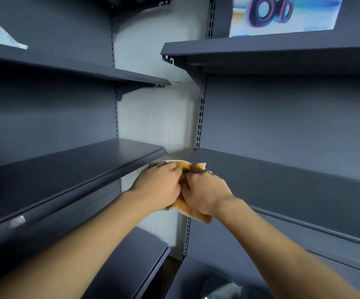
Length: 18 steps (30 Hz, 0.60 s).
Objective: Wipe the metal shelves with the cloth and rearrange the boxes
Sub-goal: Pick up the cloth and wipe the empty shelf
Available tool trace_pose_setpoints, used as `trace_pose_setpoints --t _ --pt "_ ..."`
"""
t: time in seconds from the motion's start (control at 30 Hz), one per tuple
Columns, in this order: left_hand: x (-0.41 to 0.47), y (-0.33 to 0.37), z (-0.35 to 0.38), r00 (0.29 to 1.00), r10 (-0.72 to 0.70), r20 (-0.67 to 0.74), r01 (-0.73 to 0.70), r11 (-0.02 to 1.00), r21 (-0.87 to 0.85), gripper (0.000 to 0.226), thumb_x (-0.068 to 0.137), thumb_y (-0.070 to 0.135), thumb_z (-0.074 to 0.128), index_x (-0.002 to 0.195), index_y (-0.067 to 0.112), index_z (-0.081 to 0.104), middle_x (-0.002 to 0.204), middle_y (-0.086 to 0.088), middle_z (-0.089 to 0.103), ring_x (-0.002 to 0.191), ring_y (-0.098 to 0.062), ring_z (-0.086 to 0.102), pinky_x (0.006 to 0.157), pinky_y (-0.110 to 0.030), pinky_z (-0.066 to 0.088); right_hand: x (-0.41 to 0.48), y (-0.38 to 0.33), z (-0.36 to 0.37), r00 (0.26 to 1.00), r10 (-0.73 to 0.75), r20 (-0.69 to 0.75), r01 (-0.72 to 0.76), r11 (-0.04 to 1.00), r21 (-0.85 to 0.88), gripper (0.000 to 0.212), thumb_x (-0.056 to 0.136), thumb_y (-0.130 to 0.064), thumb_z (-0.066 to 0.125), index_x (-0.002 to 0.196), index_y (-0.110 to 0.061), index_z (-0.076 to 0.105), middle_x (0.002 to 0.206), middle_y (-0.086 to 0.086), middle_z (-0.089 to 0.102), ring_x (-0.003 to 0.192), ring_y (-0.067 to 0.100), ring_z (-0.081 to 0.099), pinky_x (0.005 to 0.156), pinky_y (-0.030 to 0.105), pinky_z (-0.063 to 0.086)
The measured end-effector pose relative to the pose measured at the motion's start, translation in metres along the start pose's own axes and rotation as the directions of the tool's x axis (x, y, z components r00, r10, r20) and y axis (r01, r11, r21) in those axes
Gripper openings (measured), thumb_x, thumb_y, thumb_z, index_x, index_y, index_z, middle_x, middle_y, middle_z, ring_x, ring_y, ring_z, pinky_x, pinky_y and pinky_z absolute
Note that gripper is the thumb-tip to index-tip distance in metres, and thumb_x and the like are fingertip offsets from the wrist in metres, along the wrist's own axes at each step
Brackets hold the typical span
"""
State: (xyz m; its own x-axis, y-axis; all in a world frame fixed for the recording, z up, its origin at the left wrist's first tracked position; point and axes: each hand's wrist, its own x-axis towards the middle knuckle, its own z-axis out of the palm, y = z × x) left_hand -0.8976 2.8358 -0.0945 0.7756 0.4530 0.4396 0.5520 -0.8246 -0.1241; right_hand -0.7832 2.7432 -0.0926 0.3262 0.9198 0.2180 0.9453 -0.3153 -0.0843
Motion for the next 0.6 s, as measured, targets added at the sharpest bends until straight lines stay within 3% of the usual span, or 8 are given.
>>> trace_pose_setpoints --t 0.13,0.23,0.27,0.33,0.4,0.47,0.53,0.6 --pt "-0.01 0.018 -0.005 0.998 0.013 -0.061 -0.019 0.995 -0.098 0.025 0.097 0.03 0.044 0.113 0.02 0.061 0.127 0.003 0.059 0.116 -0.022 0.054 0.092 -0.033 0.043 -0.019 0.019 -0.009 0.995 -0.032 -0.095 0.036 0.998 0.046 0.024 0.098 -0.036 0.042 0.091 -0.02 0.058 0.102 0.002 0.062 0.083 0.025 0.053 0.07 0.034 0.045" --pt "-0.01 0.034 -0.011 0.998 0.025 -0.05 -0.037 0.969 -0.244 0.029 0.096 0.04 0.046 0.115 0.031 0.065 0.119 0.012 0.061 0.114 -0.018 0.055 0.09 -0.03 0.047 -0.033 0.041 -0.019 0.988 0.017 -0.151 0.002 0.992 0.129 0.038 0.092 -0.049 0.033 0.081 -0.022 0.058 0.093 0.002 0.066 0.081 0.028 0.059 0.073 0.037 0.051" --pt "-0.008 0.04 -0.014 0.999 0.019 -0.045 -0.031 0.956 -0.293 0.026 0.096 0.045 0.044 0.099 0.032 0.067 0.106 0.013 0.061 0.108 -0.018 0.057 0.087 -0.032 0.049 -0.038 0.05 -0.023 0.983 0.047 -0.175 -0.017 0.985 0.17 0.044 0.088 -0.052 0.028 0.078 -0.022 0.058 0.088 0.003 0.067 0.08 0.03 0.06 0.074 0.04 0.054" --pt "-0.001 0.055 -0.016 0.999 0.002 -0.036 -0.015 0.938 -0.346 0.043 0.1 0.048 0.039 0.065 0.025 0.05 0.081 0.009 0.053 0.089 -0.021 0.058 0.077 -0.034 0.05 -0.05 0.07 -0.03 0.974 0.086 -0.21 -0.048 0.982 0.181 0.046 0.09 -0.052 0.027 0.077 -0.022 0.059 0.085 0.004 0.068 0.079 0.031 0.061 0.075 0.041 0.055" --pt "0.008 0.073 -0.014 0.998 0.01 -0.056 -0.031 0.927 -0.375 0.048 0.102 0.043 0.039 0.06 0.02 0.042 0.073 0.006 0.049 0.078 -0.021 0.057 0.072 -0.034 0.048 -0.063 0.09 -0.035 0.965 0.098 -0.245 -0.069 0.99 0.122 0.041 0.096 -0.047 0.034 0.084 -0.022 0.065 0.086 0.002 0.07 0.079 0.031 0.063 0.073 0.04 0.055" --pt "0.018 0.09 -0.008 0.992 0.041 -0.118 -0.09 0.89 -0.447 0.036 0.097 0.036 0.046 0.065 0.021 0.053 0.075 0.008 0.053 0.074 -0.017 0.056 0.075 -0.038 0.051 -0.076 0.106 -0.038 0.954 0.119 -0.274 -0.112 0.993 0.042 0.034 0.098 -0.04 0.04 0.091 -0.022 0.067 0.088 0.002 0.07 0.08 0.032 0.065 0.07 0.038 0.056" --pt "0.028 0.108 -0.006 0.988 0.042 -0.146 -0.11 0.862 -0.494 0.014 0.095 0.027 0.055 0.088 0.024 0.066 0.09 0.012 0.057 0.086 -0.013 0.057 0.082 -0.035 0.051 -0.087 0.121 -0.042 0.947 0.165 -0.276 -0.176 0.984 -0.014 0.025 0.099 -0.033 0.044 0.099 -0.023 0.068 0.093 0.003 0.07 0.085 0.033 0.065 0.07 0.036 0.055" --pt "0.035 0.125 -0.006 0.986 0.049 -0.159 -0.123 0.862 -0.493 0.02 0.097 0.024 0.058 0.114 0.021 0.066 0.107 0.01 0.057 0.1 -0.012 0.056 0.085 -0.026 0.046 -0.098 0.133 -0.046 0.939 0.202 -0.278 -0.225 0.973 -0.05 0.024 0.1 -0.029 0.045 0.109 -0.025 0.067 0.102 0.004 0.07 0.091 0.033 0.065 0.076 0.038 0.056"
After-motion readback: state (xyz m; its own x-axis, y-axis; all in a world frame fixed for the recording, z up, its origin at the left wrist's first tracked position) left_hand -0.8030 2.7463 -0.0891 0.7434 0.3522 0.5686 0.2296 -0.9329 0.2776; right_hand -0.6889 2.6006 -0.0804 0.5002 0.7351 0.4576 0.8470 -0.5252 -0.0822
